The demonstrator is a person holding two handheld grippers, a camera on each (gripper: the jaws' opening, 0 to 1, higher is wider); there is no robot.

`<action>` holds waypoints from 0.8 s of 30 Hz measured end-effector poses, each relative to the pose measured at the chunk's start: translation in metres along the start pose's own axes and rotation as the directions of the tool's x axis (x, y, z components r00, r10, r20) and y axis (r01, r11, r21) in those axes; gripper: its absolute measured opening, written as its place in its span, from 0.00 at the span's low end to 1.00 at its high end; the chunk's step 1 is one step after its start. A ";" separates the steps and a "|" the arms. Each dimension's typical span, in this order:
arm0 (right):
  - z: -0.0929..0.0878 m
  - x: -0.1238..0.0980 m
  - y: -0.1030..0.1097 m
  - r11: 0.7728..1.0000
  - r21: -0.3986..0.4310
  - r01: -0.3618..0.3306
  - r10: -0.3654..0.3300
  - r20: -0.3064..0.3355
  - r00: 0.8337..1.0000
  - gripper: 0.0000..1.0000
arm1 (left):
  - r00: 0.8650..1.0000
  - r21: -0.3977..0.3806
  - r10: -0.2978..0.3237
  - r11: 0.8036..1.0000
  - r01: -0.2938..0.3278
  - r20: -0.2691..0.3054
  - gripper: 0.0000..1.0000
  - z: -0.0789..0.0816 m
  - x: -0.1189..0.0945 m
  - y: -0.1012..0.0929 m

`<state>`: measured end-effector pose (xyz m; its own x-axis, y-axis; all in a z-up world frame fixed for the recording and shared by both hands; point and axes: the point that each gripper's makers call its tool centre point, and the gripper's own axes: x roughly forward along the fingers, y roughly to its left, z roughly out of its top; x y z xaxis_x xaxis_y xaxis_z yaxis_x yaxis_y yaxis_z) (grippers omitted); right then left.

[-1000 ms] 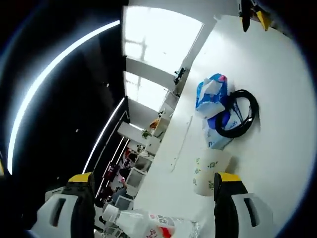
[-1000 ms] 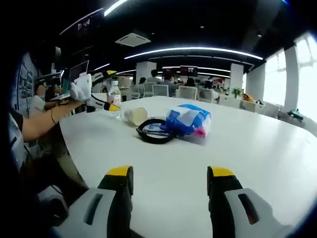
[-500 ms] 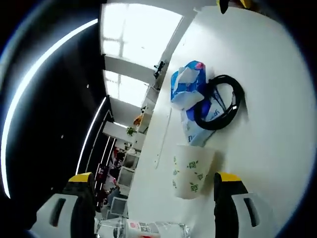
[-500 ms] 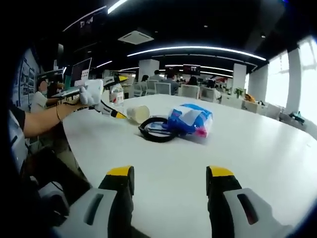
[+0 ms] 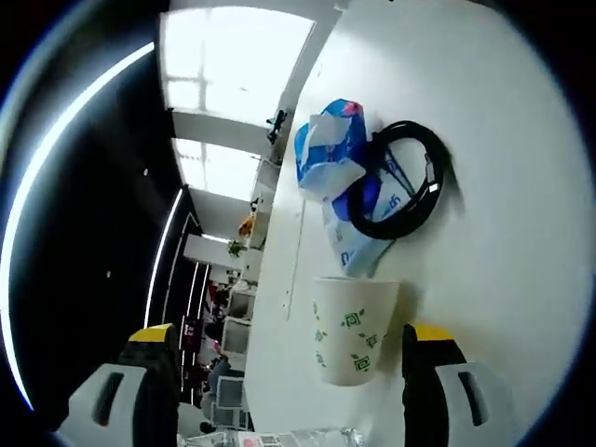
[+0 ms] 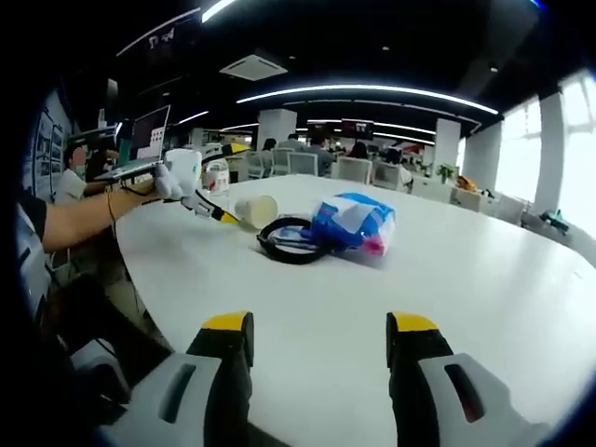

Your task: Arrange the tabletop items into an orderly group along one side of the table until the central work area is clear of visible clutter.

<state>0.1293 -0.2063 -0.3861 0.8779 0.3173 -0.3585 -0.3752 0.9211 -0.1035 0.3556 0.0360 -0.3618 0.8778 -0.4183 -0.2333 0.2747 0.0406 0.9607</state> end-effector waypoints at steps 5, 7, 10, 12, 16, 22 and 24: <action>0.001 0.001 0.002 1.000 -0.007 -0.004 0.004 -0.002 1.000 0.55 | 1.000 0.047 -0.010 0.999 0.010 0.006 0.98 0.006 0.006 -0.006; 0.000 0.001 0.002 1.000 -0.007 -0.004 0.004 -0.004 1.000 0.55 | 1.000 0.045 -0.013 0.999 0.012 0.010 0.98 0.007 0.008 -0.007; 0.000 0.000 0.001 1.000 -0.010 -0.002 0.001 -0.004 1.000 0.54 | 1.000 0.053 -0.017 0.998 0.016 0.011 0.98 0.009 0.012 -0.007; 0.000 0.000 0.000 1.000 -0.008 -0.001 0.001 -0.004 1.000 0.54 | 1.000 0.080 -0.023 0.997 0.022 0.007 0.94 0.011 0.014 -0.010; -0.002 0.001 0.000 1.000 -0.010 -0.002 0.002 -0.007 1.000 0.54 | 0.999 0.113 -0.051 0.992 0.050 0.014 0.79 0.015 0.018 -0.021; -0.006 -0.001 -0.004 1.000 -0.008 0.011 -0.011 -0.016 1.000 0.54 | 0.986 0.189 -0.162 0.968 0.168 -0.048 0.37 0.008 0.023 -0.055; -0.006 -0.002 -0.005 1.000 -0.005 0.015 -0.015 -0.014 1.000 0.54 | 0.992 0.228 -0.120 0.965 0.126 -0.043 0.36 0.009 0.024 -0.050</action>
<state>0.1280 -0.2127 -0.3904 0.8793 0.3007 -0.3694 -0.3639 0.9245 -0.1134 0.3594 0.0161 -0.4138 0.8547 -0.3808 -0.3529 0.2866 -0.2209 0.9322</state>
